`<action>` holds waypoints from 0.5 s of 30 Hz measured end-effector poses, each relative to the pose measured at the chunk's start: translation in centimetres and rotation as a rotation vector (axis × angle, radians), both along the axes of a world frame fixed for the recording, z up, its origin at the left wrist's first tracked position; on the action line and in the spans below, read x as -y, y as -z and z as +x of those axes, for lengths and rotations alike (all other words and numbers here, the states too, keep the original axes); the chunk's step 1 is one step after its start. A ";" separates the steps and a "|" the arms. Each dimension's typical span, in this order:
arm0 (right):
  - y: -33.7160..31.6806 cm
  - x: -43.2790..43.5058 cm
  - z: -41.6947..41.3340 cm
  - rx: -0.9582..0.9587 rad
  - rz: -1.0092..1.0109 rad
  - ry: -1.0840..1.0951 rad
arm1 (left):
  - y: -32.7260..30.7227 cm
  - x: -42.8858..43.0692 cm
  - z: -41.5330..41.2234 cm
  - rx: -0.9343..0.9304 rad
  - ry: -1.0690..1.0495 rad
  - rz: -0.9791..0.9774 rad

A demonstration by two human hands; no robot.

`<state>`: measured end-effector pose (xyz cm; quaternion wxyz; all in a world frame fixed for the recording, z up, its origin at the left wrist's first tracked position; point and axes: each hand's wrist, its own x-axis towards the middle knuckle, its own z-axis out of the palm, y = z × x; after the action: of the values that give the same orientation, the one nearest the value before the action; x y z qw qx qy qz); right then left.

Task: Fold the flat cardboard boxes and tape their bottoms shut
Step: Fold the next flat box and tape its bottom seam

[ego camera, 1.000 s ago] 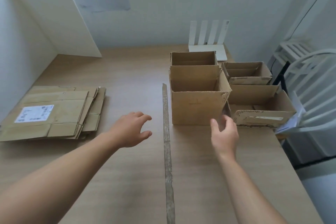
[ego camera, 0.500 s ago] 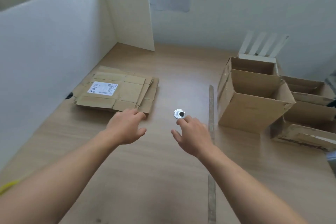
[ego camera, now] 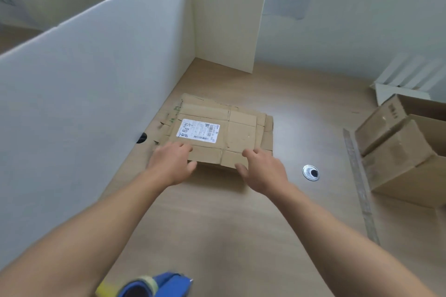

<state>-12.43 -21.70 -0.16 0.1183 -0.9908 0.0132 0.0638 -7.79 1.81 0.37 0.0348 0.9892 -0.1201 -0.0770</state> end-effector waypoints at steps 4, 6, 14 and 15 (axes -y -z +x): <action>1.7 -2.3 4.1 -0.064 0.253 0.255 | 1.9 -2.5 4.9 -0.060 -0.082 -0.113; 2.6 -2.6 5.8 -0.059 0.345 0.391 | 3.1 -3.2 6.8 -0.096 -0.111 -0.146; 4.9 -2.9 8.5 -0.110 0.406 0.605 | 6.5 -2.9 9.5 -0.169 -0.236 -0.298; 5.0 -3.0 8.5 -0.088 0.420 0.624 | 6.5 -2.7 9.4 -0.168 -0.273 -0.353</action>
<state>-3.89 -18.65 -5.12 0.3319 -0.8895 0.3064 0.0686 1.63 4.47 -6.18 0.2271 0.9649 0.0065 -0.1316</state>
